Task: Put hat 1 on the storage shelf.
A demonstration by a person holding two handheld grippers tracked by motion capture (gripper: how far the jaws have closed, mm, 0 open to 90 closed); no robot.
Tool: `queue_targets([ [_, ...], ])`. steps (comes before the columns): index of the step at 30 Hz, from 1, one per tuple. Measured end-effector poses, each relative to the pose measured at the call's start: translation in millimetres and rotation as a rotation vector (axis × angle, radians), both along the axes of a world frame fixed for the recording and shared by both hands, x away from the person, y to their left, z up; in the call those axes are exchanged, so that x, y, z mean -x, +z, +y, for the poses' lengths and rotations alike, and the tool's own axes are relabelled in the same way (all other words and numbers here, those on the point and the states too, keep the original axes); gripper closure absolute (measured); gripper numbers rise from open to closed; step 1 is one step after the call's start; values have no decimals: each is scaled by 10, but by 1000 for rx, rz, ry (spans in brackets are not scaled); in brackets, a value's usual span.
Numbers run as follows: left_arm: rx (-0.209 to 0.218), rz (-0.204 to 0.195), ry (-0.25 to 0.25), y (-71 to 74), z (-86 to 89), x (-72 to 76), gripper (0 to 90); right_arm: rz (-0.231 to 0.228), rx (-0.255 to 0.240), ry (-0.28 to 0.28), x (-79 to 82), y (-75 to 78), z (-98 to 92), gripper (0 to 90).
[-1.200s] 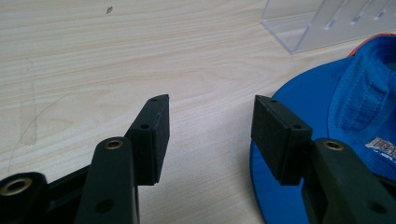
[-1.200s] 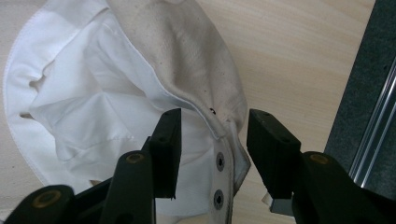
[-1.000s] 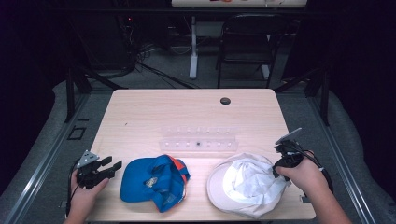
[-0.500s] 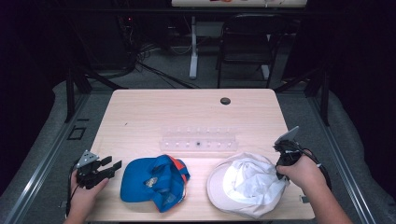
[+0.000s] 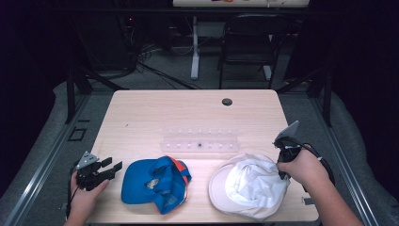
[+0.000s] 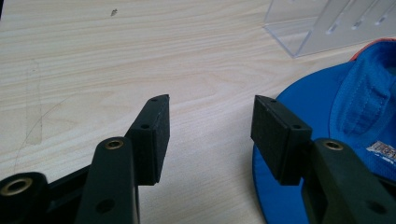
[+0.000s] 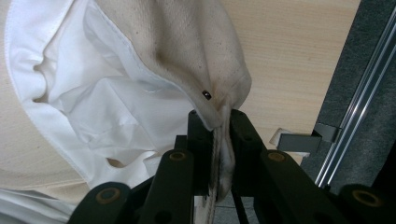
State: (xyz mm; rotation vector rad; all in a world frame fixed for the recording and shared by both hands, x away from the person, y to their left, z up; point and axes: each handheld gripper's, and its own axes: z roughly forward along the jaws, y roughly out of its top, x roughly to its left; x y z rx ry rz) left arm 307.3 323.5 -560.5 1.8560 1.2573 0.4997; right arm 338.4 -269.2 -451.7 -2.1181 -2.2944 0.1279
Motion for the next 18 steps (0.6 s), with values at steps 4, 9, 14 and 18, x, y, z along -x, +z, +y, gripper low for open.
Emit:
queue_targets([
  [4,0,-1,1,1,1,1,477,10,-14,-2,-18,119,27,809],
  [9,1,-1,1,1,0,0,477,-21,-41,-15,-20,261,51,810],
  [14,1,-1,1,2,0,1,477,-29,-57,-13,-35,408,61,812],
  [18,7,-12,7,-3,-1,2,477,-31,-74,-12,-44,498,54,812],
])
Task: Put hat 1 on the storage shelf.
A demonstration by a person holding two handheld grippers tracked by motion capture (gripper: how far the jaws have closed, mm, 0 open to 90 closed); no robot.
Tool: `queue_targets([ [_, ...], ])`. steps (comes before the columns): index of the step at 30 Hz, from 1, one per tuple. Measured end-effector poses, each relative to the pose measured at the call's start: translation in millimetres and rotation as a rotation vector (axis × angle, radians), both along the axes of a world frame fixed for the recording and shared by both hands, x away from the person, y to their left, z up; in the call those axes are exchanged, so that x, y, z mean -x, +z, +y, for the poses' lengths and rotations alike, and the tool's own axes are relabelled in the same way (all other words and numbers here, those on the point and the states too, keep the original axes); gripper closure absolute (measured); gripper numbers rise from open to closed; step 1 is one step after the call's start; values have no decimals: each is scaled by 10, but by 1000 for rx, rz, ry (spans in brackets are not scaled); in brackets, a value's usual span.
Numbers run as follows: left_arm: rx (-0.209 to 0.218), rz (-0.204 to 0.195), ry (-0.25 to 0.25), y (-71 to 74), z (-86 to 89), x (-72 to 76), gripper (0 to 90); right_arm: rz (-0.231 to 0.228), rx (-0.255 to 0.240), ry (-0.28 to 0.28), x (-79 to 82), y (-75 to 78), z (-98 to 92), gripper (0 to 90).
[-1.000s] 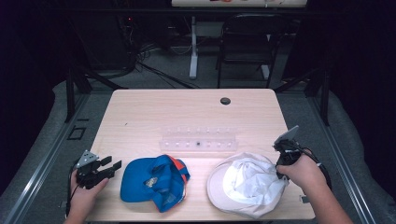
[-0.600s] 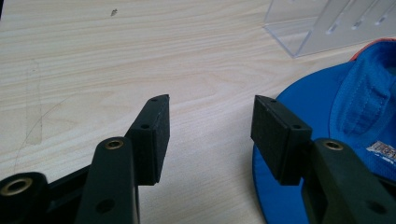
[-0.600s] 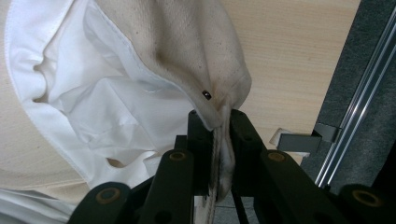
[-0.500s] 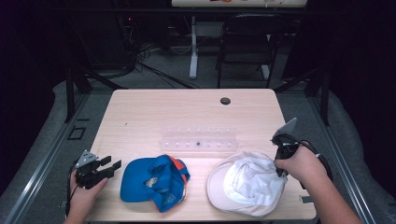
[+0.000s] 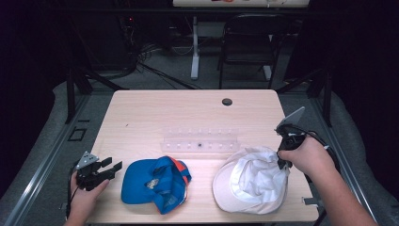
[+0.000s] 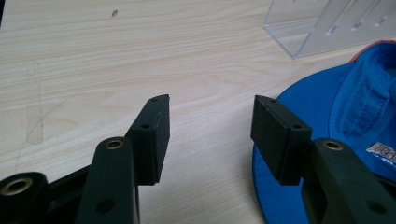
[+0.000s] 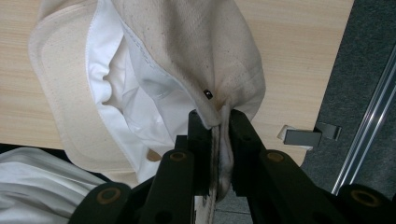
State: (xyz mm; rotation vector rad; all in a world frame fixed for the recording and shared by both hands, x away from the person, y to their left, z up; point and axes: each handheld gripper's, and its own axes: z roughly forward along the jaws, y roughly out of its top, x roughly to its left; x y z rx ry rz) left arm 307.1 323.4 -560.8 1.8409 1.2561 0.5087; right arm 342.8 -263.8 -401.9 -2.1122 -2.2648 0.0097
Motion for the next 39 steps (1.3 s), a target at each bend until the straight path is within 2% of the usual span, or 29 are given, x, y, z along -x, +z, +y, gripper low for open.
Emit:
queue_targets([
  [2,-3,10,-3,8,6,3,477,1,-19,-13,5,26,3,813],
  [4,0,0,1,0,1,1,477,-3,-27,-23,16,39,3,813],
  [5,0,0,1,0,0,0,477,29,-29,3,3,67,-16,813],
  [6,0,0,1,0,0,0,477,29,-29,3,3,67,-16,813],
  [7,-1,0,1,-1,-1,0,477,6,-55,-30,22,60,-13,813],
  [9,0,0,0,0,0,1,477,15,-74,-33,22,64,-25,813],
  [10,-1,-1,1,1,1,1,477,16,-99,-43,24,62,-33,814],
  [11,-6,10,-2,7,11,6,477,42,-141,-37,20,72,-74,814],
  [12,-6,10,-2,7,11,6,477,42,-141,-37,20,72,-74,814],
  [13,-6,10,-1,6,12,7,477,43,-179,-58,26,69,-94,814],
  [14,-6,10,0,8,14,9,477,43,-179,-58,26,69,-94,814],
  [15,-3,6,2,11,15,14,477,51,-222,-68,29,75,-112,814],
  [16,-3,6,2,11,15,14,477,51,-222,-68,29,75,-112,814],
  [17,-2,5,2,13,14,15,477,46,-273,-64,36,88,-136,814],
  [18,-3,4,3,12,12,16,477,46,-273,-64,36,88,-136,814],
  [19,-6,5,2,11,10,17,478,46,-313,-70,45,119,-134,814],
  [20,-3,2,2,7,8,16,478,46,-313,-70,45,119,-134,814],
  [21,-3,1,2,8,9,17,478,42,-364,-72,53,148,-135,814],
  [22,-3,1,2,8,9,17,478,42,-364,-72,53,148,-135,814],
  [23,-6,2,4,12,13,19,478,32,-423,-73,62,167,-136,815],
  [26,-4,5,4,13,19,18,478,41,-528,-66,66,197,-139,815],
  [28,-4,5,4,12,18,17,478,34,-596,-88,85,200,-115,815],
  [30,-5,3,3,12,15,18,478,27,-653,-78,94,205,-116,815],
  [31,-5,2,4,13,14,19,478,28,-671,-64,95,216,-118,815],
  [33,-6,1,4,13,14,20,478,14,-716,-74,115,238,-95,815],
  [38,-8,0,4,18,13,24,478,2,-780,-73,152,312,-21,815],
  [39,-8,0,4,18,13,24,478,14,-791,-58,149,333,-24,816],
])
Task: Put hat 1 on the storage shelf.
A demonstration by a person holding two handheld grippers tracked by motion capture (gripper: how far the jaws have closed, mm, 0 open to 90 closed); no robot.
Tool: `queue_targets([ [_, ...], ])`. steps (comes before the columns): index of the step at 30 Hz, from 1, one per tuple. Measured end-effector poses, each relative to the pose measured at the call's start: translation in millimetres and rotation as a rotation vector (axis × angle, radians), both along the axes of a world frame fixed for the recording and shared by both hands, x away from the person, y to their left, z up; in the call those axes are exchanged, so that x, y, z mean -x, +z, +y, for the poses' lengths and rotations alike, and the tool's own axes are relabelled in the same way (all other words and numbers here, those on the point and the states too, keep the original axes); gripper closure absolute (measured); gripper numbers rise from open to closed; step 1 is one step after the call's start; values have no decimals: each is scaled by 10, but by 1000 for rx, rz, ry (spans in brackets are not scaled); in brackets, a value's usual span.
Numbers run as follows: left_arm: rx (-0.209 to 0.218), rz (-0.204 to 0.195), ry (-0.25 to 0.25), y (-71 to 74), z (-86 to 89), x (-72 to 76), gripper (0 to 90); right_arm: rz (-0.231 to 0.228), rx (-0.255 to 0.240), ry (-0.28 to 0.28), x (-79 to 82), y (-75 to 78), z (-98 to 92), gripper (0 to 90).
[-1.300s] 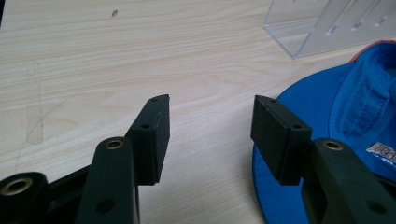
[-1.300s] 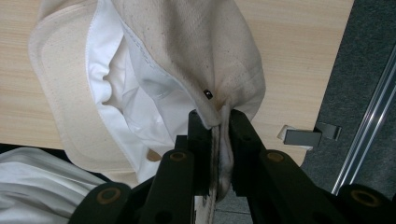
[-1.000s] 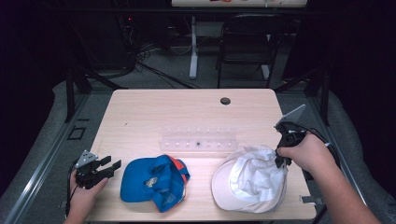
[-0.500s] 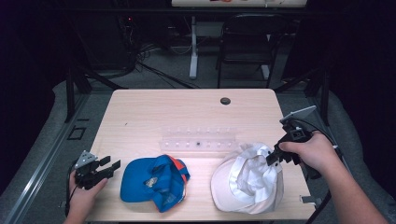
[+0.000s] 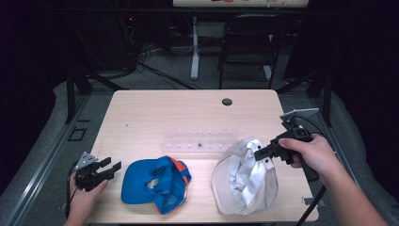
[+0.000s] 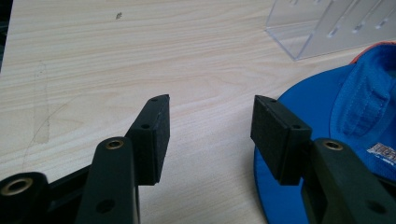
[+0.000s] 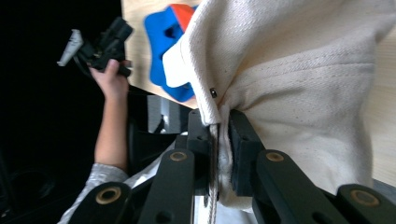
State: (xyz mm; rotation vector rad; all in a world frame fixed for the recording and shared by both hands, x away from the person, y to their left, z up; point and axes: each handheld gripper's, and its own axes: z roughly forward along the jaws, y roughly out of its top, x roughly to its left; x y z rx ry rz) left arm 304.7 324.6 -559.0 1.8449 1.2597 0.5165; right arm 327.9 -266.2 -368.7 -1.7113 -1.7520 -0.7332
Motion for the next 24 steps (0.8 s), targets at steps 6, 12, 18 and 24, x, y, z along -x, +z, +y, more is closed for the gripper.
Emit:
queue_targets([
  [6,-6,-4,-5,6,-12,5,478,-31,-57,-6,7,58,55,816],
  [12,-6,-7,-5,11,-13,9,478,-73,-139,-56,-14,121,61,815],
  [18,-5,-7,-6,12,-20,10,478,-97,-222,-66,-69,178,94,815],
  [24,-2,-9,-9,17,-22,12,478,-118,-273,-58,-140,268,231,815],
])
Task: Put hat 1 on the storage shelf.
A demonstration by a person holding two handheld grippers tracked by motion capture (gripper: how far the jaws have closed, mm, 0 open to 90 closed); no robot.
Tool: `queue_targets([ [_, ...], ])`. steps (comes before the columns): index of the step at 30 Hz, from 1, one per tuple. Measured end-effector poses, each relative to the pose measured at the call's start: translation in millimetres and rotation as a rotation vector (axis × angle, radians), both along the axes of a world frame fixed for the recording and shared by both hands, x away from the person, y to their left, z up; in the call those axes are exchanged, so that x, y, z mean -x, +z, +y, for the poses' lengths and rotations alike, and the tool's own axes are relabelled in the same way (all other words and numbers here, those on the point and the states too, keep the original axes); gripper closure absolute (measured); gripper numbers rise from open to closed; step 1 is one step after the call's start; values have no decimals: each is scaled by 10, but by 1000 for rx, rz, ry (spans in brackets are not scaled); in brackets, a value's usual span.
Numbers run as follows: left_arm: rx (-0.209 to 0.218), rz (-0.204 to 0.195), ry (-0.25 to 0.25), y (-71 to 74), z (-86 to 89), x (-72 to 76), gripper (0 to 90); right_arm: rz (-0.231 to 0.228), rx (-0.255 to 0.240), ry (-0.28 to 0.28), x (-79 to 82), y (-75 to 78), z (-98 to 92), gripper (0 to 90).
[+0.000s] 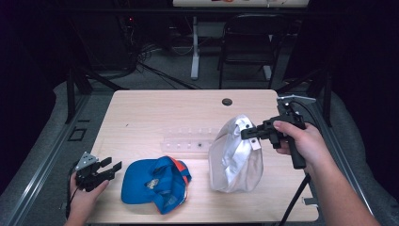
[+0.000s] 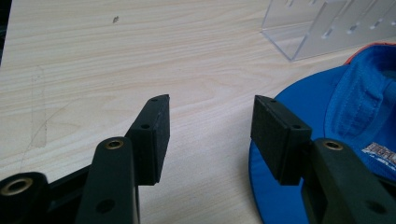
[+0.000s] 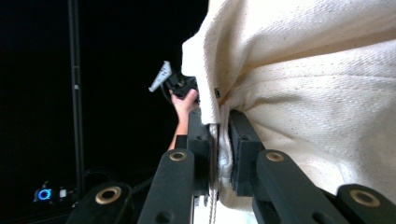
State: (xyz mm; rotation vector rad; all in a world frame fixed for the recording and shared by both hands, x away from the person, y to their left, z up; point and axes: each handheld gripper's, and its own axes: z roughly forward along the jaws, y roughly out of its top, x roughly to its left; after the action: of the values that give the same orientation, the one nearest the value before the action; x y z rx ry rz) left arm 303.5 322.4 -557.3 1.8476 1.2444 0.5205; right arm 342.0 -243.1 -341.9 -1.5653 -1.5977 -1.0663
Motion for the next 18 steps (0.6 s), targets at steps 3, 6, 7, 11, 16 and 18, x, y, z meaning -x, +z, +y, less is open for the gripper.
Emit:
queue_targets([
  [3,1,-1,0,0,0,0,478,-6,-12,-3,-31,33,55,815],
  [6,-1,-3,-2,5,0,6,478,-15,-35,-8,-105,84,138,814],
  [7,-1,-4,-2,5,1,6,478,-17,-39,-10,-123,92,154,815],
  [11,1,-2,-2,4,3,4,478,-21,-54,-22,-176,113,201,815],
  [16,4,-8,-1,-8,-11,-4,477,-30,-70,-26,-268,172,288,814],
  [18,6,-9,-1,-7,-12,-4,478,-32,-69,-23,-283,188,301,814],
])
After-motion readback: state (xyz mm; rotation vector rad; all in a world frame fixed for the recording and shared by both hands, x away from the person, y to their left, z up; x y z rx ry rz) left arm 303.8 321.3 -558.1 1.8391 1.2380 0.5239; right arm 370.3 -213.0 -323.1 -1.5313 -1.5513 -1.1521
